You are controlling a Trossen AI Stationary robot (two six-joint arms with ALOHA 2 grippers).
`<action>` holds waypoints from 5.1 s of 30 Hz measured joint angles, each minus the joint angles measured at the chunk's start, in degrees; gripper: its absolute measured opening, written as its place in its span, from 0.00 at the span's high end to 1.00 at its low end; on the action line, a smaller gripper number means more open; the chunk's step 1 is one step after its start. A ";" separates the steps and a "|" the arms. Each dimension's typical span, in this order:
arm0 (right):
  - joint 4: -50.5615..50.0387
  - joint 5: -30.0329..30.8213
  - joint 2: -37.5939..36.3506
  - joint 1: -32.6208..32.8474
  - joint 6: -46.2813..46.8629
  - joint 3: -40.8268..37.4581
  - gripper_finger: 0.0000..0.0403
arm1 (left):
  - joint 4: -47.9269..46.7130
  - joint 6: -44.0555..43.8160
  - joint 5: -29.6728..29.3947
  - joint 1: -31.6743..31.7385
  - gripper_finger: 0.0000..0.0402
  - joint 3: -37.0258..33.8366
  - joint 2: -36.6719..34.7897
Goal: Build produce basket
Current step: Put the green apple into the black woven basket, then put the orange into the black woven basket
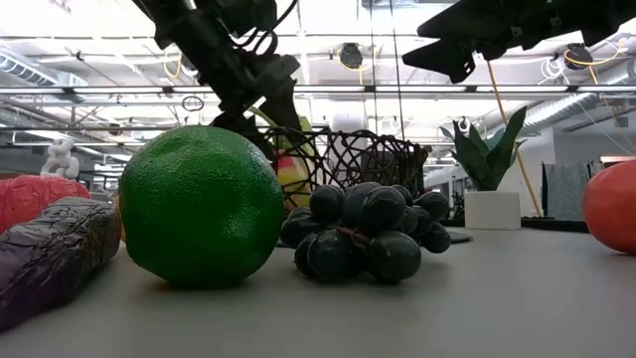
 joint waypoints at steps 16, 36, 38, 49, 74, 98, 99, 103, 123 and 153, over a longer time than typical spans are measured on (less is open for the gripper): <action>-4.00 -0.22 0.00 0.55 3.31 0.00 0.30 | 0.02 0.58 0.51 -4.27 0.21 0.00 -11.98; -29.63 9.29 1.02 26.01 23.40 6.05 0.30 | -7.41 4.25 -9.24 -20.38 0.39 -0.02 -19.82; -31.79 10.72 1.70 29.45 26.01 6.10 0.30 | -7.42 3.00 -10.37 -20.60 0.39 -0.02 -19.74; -46.15 16.46 6.85 36.50 37.92 6.05 0.20 | -5.48 -3.04 -14.18 -21.72 0.39 -0.02 -18.69; -45.34 11.19 16.61 33.57 42.01 6.08 0.22 | -1.72 2.16 -14.56 -21.77 0.39 -0.02 -18.07; -17.68 12.05 1.42 30.93 17.64 5.92 0.22 | 1.75 3.63 -14.60 -21.77 0.39 -0.02 -18.07; -16.30 12.06 0.65 30.57 15.73 5.92 0.22 | 1.74 3.63 -14.60 -21.77 0.39 -0.02 -18.07; -12.53 11.81 -2.11 29.59 6.82 5.92 0.22 | 1.73 3.61 -14.60 -21.77 0.39 -0.02 -18.07; -4.73 6.12 -8.27 15.47 -0.07 5.95 0.22 | 1.70 4.33 -14.62 -21.77 0.39 -0.02 -18.07; 10.29 1.33 -2.94 15.37 -0.86 5.92 0.22 | 1.70 2.28 -14.69 -22.39 0.39 -0.02 -18.07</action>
